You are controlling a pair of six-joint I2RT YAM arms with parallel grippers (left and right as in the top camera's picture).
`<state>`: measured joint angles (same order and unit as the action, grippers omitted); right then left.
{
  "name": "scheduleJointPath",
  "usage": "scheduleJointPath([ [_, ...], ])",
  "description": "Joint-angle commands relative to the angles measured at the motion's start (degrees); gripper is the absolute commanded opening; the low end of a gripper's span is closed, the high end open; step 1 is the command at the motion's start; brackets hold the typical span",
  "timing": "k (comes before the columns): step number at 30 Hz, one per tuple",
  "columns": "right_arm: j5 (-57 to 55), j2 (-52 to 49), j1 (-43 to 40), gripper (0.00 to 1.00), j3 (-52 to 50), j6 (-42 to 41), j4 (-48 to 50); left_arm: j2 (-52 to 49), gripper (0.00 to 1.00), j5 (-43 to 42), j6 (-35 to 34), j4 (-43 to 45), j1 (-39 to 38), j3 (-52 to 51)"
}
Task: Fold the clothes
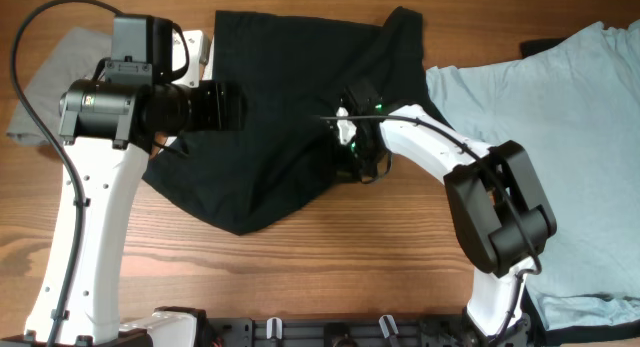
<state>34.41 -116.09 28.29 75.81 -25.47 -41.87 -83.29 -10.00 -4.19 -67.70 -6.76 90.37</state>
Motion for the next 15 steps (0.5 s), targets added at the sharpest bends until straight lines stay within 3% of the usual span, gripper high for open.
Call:
scheduleJointPath([
  [1,21.2,0.2,-0.6,0.04,5.2,-1.2,17.2,1.2,0.99,1.8,2.5,-0.1,0.0,0.0],
  [4,14.8,0.2,-0.6,0.35,5.1,-10.4,38.4,1.2,0.98,2.0,2.5,0.2,0.0,0.0],
  [6,2.9,0.2,-0.5,0.91,5.1,-10.6,44.2,1.2,0.99,2.0,2.5,0.6,0.0,0.0],
  [9,0.3,0.2,-1.6,0.92,5.1,-8.9,34.5,1.2,1.00,2.0,2.5,0.4,0.0,0.0],
  [12,-1.3,0.2,-2.3,0.87,5.1,-1.7,21.3,1.2,1.00,2.2,2.5,0.4,0.0,0.0],
  [15,-7.5,0.2,-2.3,0.77,5.1,1.6,13.4,1.2,1.00,2.6,2.5,0.4,0.0,0.0],
])
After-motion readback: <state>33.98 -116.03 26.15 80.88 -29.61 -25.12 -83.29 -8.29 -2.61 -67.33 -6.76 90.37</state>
